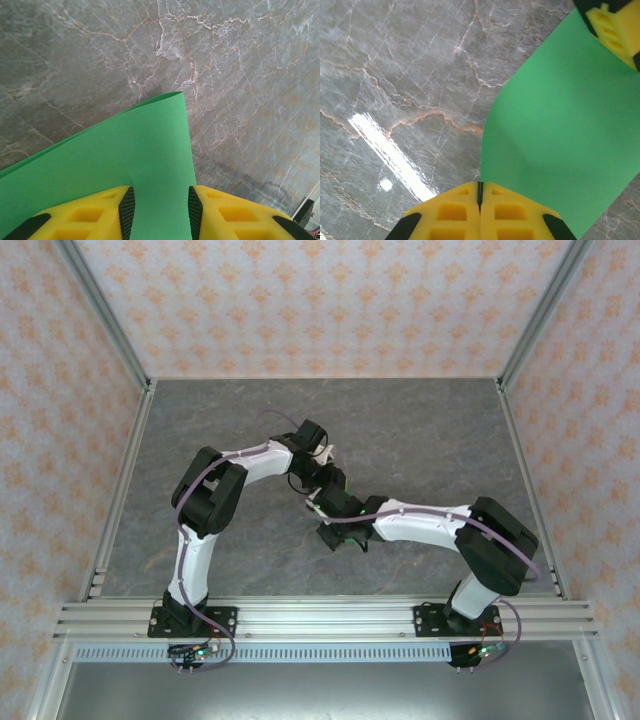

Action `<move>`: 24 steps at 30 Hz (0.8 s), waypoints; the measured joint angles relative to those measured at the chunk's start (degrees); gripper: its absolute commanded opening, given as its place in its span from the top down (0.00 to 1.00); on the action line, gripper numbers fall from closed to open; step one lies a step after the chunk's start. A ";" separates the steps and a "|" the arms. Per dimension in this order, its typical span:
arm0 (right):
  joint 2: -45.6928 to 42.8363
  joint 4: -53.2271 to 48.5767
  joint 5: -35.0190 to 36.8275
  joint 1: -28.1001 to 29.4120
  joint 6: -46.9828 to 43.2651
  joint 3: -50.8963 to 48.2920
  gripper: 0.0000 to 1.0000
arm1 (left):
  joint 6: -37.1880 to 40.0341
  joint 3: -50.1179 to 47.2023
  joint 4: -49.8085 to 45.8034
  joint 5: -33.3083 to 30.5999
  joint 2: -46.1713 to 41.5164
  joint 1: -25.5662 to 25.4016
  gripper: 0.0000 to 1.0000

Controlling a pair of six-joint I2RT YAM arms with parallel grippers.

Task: Fold a paper plane with a square sheet of paper (fold left side to right side)
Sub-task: Third fold the triangle at the center of the table.

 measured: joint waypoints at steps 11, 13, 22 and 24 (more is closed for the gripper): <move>-0.61 3.06 -11.69 -10.80 2.69 -2.56 1.00 | 1.22 -0.02 0.00 0.04 0.13 0.00 0.65; -0.61 3.39 -12.44 -12.04 3.06 -2.91 1.00 | 1.25 -0.02 0.00 0.04 0.13 0.00 0.65; -0.55 4.33 -12.90 -13.25 4.11 -3.10 1.00 | 1.25 -0.02 0.02 -0.07 0.13 -0.13 0.65; -0.44 4.52 -12.72 -13.46 4.20 -3.10 1.00 | 1.25 -0.02 0.02 -0.11 0.13 -0.17 0.65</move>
